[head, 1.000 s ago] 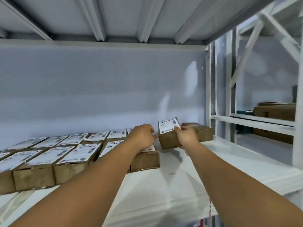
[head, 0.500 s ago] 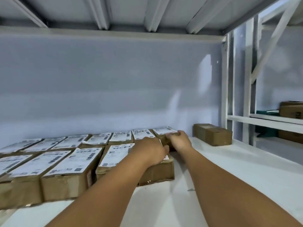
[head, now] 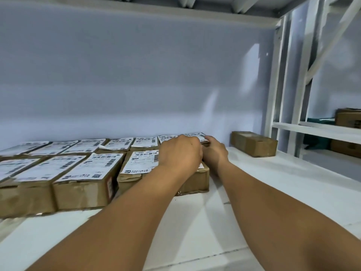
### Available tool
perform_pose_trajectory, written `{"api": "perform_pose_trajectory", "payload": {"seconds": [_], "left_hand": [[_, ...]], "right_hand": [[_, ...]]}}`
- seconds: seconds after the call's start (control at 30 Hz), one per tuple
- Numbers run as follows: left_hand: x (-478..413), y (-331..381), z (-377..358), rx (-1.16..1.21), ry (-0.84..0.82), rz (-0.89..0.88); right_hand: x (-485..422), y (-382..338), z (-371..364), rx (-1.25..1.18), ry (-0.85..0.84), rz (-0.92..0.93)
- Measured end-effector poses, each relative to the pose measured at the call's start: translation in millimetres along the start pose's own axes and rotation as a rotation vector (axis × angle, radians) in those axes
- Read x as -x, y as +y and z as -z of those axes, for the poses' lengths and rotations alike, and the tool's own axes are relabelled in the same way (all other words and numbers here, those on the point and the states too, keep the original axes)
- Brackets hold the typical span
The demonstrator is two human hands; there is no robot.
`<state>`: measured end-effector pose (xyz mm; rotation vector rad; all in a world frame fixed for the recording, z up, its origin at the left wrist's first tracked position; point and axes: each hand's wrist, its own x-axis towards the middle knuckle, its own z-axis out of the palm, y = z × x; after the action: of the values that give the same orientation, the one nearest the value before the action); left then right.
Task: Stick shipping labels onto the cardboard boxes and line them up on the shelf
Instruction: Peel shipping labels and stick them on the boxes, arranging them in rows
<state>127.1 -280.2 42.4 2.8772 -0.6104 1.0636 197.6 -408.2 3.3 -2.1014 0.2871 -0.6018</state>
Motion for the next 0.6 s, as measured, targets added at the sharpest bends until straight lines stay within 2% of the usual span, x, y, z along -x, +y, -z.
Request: {"api": "perform_pose_trajectory", "payload": {"seconds": [0.1,0.17,0.4,0.5,0.6], "left_hand": [[1,-3,1,0.077,-0.027,0.032],[2,-7,1,0.132,-0.045,0.07],[20,-12,36,0.097,-0.048,0.093],[34,-17,57,-0.019,-0.079,0.052],[55,-28,75,-0.082,-0.142,0.046]], "right_hand": [[10,-14,10,0.033,0.182,0.117],[17,-24,16,0.046,0.229,0.182],[74,-58,35,0.176,0.174,0.313],[98,-70,41,0.298,0.166,0.394],[125,-80,48,0.431,0.089,0.481]]}}
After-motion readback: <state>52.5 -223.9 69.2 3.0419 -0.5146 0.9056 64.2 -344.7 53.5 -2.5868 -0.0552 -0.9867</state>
